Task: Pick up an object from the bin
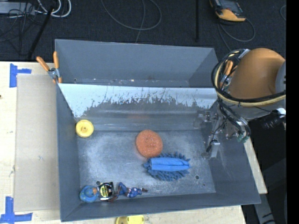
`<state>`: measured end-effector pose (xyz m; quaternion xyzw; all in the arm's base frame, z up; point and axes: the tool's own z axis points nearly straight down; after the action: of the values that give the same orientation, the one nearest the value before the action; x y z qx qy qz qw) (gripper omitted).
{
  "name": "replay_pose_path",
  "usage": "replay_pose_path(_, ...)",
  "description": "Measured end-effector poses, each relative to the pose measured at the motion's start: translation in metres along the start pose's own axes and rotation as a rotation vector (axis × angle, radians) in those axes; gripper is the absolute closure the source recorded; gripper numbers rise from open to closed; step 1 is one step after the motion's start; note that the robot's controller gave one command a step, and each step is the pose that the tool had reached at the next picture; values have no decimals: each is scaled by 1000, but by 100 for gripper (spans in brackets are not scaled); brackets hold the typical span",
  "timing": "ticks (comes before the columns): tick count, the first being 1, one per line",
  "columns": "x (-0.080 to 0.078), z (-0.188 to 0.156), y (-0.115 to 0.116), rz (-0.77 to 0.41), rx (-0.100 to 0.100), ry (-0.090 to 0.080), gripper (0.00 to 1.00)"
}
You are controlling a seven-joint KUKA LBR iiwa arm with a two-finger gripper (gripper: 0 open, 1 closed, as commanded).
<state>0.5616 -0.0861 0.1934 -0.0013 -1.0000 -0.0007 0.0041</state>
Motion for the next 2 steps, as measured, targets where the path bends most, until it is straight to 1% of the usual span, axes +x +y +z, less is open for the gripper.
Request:
replay_pose_path(1, -1, -5, 0, -2, 1, -8, 0)
replay_pose_path(2, -26, 36, 18, -25, 3, -18, 0)
